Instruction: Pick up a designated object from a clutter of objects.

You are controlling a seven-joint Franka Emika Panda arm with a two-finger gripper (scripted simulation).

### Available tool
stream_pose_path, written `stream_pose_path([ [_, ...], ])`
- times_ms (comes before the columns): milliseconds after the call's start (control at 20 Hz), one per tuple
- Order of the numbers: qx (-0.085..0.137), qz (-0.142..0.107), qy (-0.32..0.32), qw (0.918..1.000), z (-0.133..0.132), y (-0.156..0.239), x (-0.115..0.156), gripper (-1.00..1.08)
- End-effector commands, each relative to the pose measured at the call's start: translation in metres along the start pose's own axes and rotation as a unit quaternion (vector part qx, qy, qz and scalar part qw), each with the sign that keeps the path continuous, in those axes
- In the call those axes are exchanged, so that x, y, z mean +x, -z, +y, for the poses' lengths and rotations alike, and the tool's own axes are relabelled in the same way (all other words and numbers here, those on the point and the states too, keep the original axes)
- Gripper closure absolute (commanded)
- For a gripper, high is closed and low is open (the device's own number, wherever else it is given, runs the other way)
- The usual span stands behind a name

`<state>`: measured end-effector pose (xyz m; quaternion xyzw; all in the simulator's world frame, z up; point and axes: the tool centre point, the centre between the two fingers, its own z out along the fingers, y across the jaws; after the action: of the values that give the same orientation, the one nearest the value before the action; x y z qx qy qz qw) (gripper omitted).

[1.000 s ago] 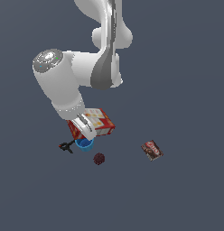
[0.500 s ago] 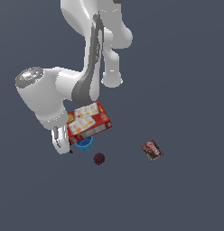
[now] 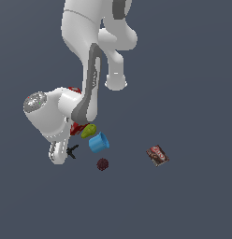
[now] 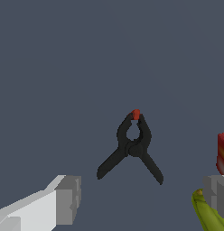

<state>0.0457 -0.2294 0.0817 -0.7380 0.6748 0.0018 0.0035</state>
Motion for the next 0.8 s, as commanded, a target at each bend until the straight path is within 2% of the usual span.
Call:
stream_pose_path([
  [0, -0.001, 0.001, -0.021, 0.9998, 0.002, -0.009, 0.004, -0.92],
  [250, -0.001, 0.004, -0.042, 0.9991, 0.004, -0.017, 0.011, -0.92],
  [750, -0.001, 0.003, -0.043, 0.9991, 0.005, -0.036, 0.011, -0.92],
])
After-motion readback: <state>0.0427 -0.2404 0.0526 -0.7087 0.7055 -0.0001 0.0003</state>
